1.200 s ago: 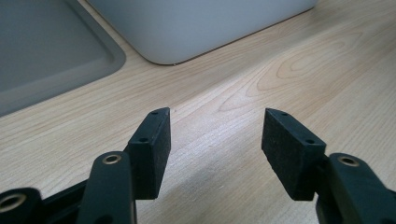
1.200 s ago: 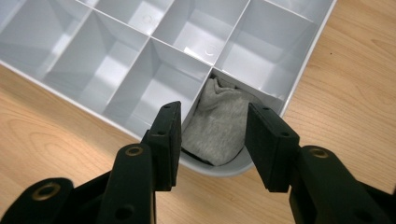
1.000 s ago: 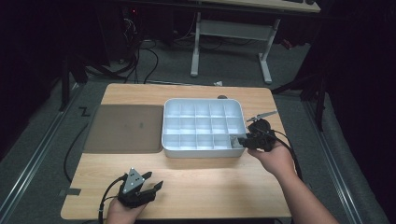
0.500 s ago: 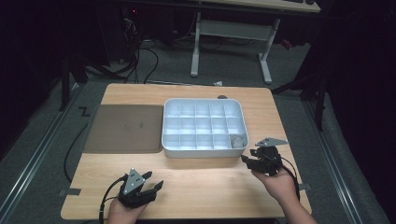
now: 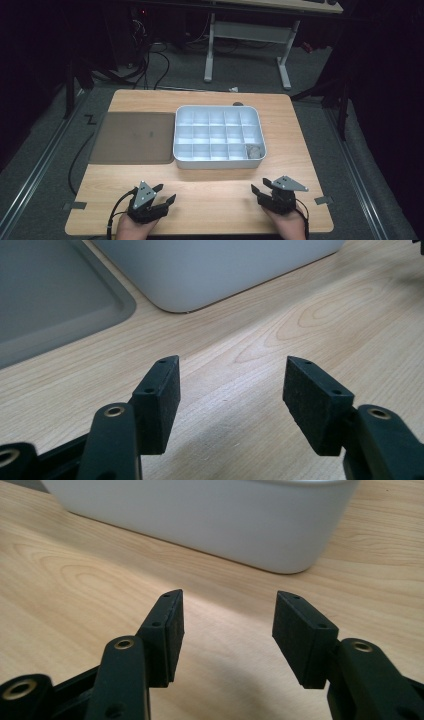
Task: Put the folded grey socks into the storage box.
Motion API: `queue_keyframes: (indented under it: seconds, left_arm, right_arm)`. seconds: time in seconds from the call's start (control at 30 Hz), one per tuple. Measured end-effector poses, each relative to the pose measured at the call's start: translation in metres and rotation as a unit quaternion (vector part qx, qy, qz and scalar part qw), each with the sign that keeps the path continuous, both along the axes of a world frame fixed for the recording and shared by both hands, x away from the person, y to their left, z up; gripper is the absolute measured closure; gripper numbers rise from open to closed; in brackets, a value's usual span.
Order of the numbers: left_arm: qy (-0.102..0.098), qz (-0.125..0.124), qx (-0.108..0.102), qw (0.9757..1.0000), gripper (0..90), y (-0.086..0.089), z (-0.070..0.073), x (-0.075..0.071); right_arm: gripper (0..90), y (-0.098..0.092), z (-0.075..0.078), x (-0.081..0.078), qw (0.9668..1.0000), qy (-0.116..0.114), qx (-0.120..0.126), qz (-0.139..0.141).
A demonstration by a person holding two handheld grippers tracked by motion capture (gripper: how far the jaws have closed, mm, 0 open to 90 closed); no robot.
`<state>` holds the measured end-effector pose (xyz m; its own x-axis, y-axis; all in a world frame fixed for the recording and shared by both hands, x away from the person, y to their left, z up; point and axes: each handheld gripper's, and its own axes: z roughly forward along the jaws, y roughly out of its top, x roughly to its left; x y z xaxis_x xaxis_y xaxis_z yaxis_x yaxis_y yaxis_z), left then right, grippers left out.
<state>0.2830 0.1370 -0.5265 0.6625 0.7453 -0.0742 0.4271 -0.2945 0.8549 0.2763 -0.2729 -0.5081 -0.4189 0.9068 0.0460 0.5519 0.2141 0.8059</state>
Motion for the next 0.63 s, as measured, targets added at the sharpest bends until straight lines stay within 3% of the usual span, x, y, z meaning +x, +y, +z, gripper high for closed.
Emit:
queue_keyframes:
  seconds: [0.07,0.1,0.17,0.2,0.23,0.33,0.63]
  left_arm:
    - [0.000,-0.004,0.000,1.0000,40.9,-0.002,0.001,-0.002]
    - [0.000,-0.004,0.000,1.0000,40.8,-0.002,0.001,-0.002]
    - [0.000,-0.007,-0.002,1.0000,40.9,-0.004,0.001,-0.003]
    - [0.001,-0.014,0.004,0.9999,40.8,-0.007,0.000,-0.004]
    - [0.002,-0.015,0.006,0.9999,40.8,-0.008,-0.001,-0.003]
    - [0.007,-0.019,0.005,0.9998,40.7,-0.012,-0.002,-0.002]
    - [0.004,-0.025,0.004,0.9997,40.7,-0.011,-0.001,-0.005]
  right_arm:
    - [44.5,0.002,-0.004,-0.011,0.9999,-0.013,0.002,-0.003]
    - [44.7,0.001,-0.008,-0.018,0.9996,-0.022,0.017,-0.005]
    - [42.2,-0.002,-0.008,-0.023,0.9995,-0.006,0.027,0.014]
    - [43.7,-0.006,-0.009,-0.027,0.9997,-0.014,0.019,0.007]
    - [44.1,-0.009,-0.011,-0.028,0.9996,-0.015,0.023,0.003]
    - [43.6,-0.018,-0.019,-0.024,0.9990,0.010,0.041,-0.013]
    - [43.8,-0.014,-0.022,-0.022,0.9996,0.013,0.024,-0.012]
